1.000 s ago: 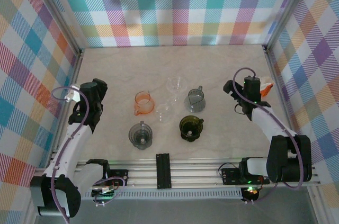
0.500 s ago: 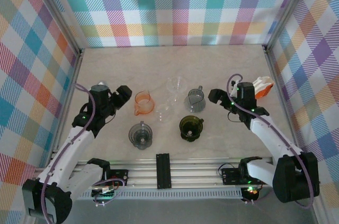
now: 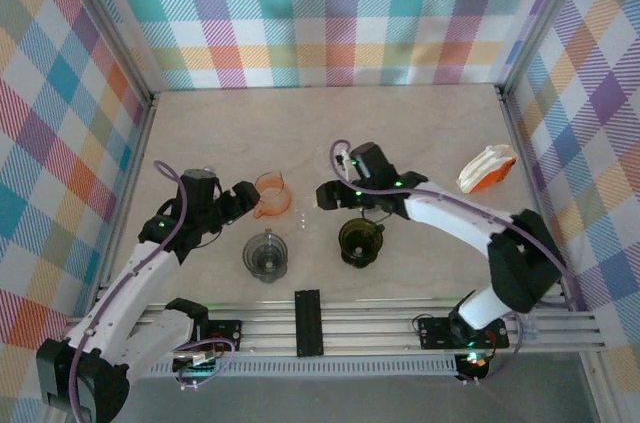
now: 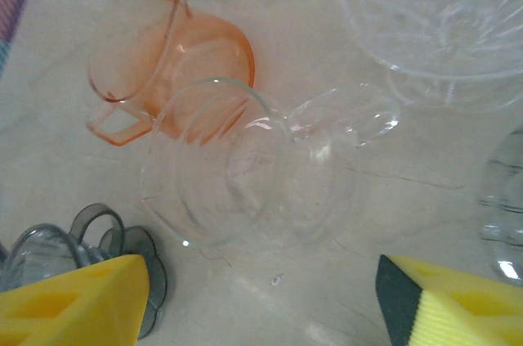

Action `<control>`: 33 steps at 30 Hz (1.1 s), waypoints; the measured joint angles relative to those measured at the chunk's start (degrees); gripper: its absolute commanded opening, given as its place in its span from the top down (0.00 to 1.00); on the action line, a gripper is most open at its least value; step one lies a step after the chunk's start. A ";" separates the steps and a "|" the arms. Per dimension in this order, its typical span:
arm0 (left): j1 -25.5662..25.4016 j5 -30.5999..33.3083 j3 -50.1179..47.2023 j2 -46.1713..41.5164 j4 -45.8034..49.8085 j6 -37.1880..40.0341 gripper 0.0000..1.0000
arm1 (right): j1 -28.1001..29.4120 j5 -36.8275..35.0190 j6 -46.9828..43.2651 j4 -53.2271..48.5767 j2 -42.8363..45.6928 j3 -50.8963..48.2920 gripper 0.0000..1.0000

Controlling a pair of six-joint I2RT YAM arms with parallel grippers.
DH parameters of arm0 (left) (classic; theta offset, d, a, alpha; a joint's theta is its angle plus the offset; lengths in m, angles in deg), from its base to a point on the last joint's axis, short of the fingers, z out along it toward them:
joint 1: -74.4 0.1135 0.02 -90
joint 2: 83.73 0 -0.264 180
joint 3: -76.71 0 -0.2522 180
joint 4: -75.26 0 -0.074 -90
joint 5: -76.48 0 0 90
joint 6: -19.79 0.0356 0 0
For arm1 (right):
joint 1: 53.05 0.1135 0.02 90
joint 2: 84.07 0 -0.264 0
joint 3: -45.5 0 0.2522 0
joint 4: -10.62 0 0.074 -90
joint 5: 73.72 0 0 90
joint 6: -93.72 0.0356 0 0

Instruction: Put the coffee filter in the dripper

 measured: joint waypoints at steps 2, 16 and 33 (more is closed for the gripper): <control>0.00 0.76 -0.13 -1.25 0.85 -0.04 0.07 | 1.75 -2.27 0.90 -1.46 -3.74 2.86 0.36; 0.00 1.81 -1.57 -4.07 2.56 0.00 0.07 | 4.13 -9.51 3.93 -6.86 -12.17 11.06 0.60; 0.00 1.60 -1.57 -4.04 2.95 0.48 0.07 | 6.69 -10.14 1.51 -13.75 -12.46 13.75 1.00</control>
